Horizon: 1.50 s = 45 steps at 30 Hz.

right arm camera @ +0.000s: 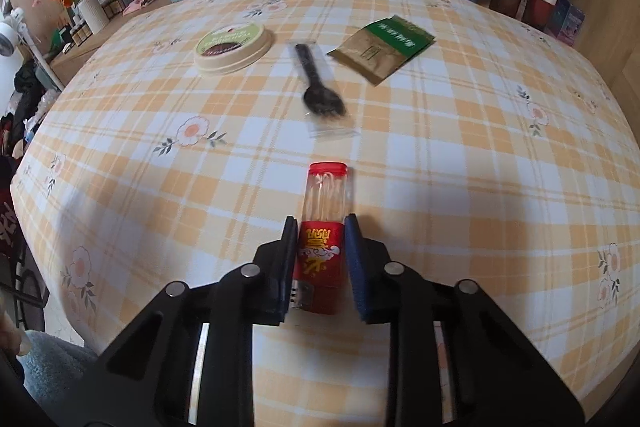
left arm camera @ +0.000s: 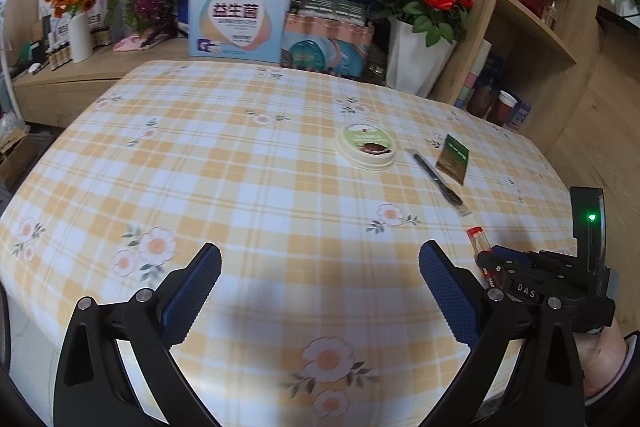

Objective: Collect trash
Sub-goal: 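Grasp the red-capped clear tube with the right gripper, then grasp the black plastic fork in its clear wrapper with the left gripper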

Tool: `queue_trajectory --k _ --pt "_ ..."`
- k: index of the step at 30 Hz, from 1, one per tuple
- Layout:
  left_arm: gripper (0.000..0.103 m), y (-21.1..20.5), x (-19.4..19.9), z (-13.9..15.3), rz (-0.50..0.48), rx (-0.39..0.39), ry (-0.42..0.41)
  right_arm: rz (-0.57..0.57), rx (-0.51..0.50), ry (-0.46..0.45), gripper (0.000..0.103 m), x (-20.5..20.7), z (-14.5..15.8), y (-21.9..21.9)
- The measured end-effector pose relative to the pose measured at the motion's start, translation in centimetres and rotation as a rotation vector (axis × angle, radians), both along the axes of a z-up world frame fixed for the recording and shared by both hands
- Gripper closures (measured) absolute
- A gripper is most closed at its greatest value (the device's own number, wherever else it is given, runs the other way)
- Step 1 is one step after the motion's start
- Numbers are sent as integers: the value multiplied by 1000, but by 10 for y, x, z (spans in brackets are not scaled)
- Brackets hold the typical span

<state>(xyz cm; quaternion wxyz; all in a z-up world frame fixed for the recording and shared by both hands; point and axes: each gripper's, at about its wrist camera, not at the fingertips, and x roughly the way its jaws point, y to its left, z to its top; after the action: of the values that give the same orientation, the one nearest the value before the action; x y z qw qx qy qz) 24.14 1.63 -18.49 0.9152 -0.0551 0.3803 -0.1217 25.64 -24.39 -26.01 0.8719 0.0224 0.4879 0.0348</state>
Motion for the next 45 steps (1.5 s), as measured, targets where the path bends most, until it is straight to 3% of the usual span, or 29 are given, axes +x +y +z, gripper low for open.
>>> queue_trajectory --k 9,17,19,26,31,33,34,36,38,45 --pt "8 -102 63 -14 -133 -6 58 -100 21 -53 77 0 15 -71" --pt "45 -179 115 -44 -182 55 158 -179 72 -75 77 -10 21 -116" --pt "49 -190 123 -50 -189 58 171 -188 85 -85 77 -12 24 -123" --pt "52 -203 143 -64 -136 142 180 -201 106 -104 77 -18 31 -135" --pt "51 -221 149 -67 -138 254 149 -211 108 -102 77 -21 32 -137" --pt "67 -225 148 -66 -156 262 142 -215 110 -100 77 -23 31 -138" --pt "83 -227 147 -65 -170 276 146 -217 112 -99 77 -24 31 -138" --pt "90 -228 142 -64 -200 306 140 -218 113 -100 77 -26 32 -137" --pt "93 -220 133 -63 -219 289 138 -216 114 -105 77 -28 34 -136" --pt "94 -168 94 -43 -231 120 131 -211 135 -124 77 -42 41 -129"
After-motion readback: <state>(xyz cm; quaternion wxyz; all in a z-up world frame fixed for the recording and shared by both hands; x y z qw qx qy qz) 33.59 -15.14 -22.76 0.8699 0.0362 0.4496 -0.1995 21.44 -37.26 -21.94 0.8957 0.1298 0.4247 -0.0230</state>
